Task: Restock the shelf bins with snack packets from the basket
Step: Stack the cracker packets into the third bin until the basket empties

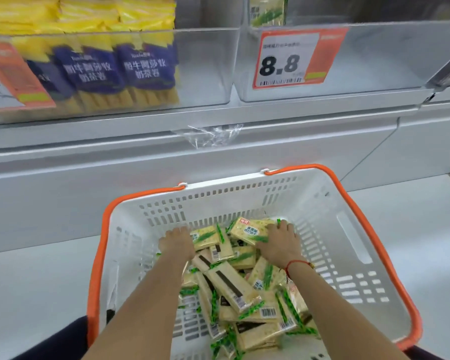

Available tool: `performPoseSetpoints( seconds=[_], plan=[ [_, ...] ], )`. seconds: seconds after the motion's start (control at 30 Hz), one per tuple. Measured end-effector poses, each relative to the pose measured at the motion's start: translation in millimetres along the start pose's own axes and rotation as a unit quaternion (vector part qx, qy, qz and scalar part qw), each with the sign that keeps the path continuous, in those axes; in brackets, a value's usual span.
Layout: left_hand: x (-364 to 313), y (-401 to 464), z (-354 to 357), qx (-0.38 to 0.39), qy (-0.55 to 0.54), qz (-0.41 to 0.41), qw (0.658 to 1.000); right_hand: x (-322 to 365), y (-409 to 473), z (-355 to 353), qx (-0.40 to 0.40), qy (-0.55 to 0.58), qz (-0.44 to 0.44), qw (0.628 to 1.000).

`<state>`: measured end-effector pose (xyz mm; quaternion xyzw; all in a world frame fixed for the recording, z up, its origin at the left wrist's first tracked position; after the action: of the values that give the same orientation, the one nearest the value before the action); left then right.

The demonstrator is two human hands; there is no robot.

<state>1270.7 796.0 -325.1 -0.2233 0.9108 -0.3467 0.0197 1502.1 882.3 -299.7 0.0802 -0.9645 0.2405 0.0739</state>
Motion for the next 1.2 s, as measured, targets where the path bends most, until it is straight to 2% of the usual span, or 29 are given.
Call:
performPoseSetpoints(
  seconds=[0.1, 0.23, 0.33, 0.57, 0.77, 0.87, 0.97, 1.13, 1.2],
  plan=[
    [-0.6, 12.0, 14.0, 0.014, -0.02, -0.005, 1.0, -3.0, 8.7, 2.7, -0.015, -0.002, 0.002, 1.0],
    [-4.8, 19.8, 17.4, -0.016, -0.009, 0.016, 1.0, -8.1, 15.6, 2.1, -0.017, 0.051, 0.025, 0.998],
    [1.2, 17.9, 16.7, -0.04, -0.026, 0.001, 0.999, -3.9, 13.4, 2.2, -0.001, 0.087, 0.009, 0.996],
    [11.0, -20.3, -8.3, -0.053, -0.224, 0.015, 0.973, 17.7, -10.6, -32.6, 0.038, 0.132, -0.068, 0.988],
    [22.5, -75.5, -96.2, -0.054, -0.378, 0.075, 0.921, 41.0, -50.5, -113.0, 0.07, 0.203, -0.121, 0.969],
    [31.7, -109.6, -138.3, -0.073, -0.426, 0.093, 0.897, 52.5, -84.8, -159.7, 0.083, 0.278, -0.146, 0.946],
    [36.6, -140.9, -166.3, -0.071, -0.453, 0.108, 0.882, 48.8, -113.0, -195.6, 0.078, 0.396, -0.147, 0.903],
    [31.4, -190.8, -188.3, -0.019, -0.54, 0.146, 0.829, 42.3, -135.3, -212.6, 0.1, 0.508, -0.135, 0.845],
    [29.4, -202.4, -188.3, 0.0, -0.594, 0.146, 0.791, 52.0, -141.0, -213.8, 0.103, 0.543, -0.139, 0.822]
  ],
)
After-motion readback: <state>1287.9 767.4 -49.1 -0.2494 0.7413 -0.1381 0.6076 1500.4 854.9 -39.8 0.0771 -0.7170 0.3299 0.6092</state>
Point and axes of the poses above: each hand's wrist, its own y-axis towards the middle knuckle, its own z-axis out of the palm, x = y × z, the point moved 9 cm from there along y, towards the middle knuckle, and after that the axes turned 7 degrees about y, right-handed, at the moved point
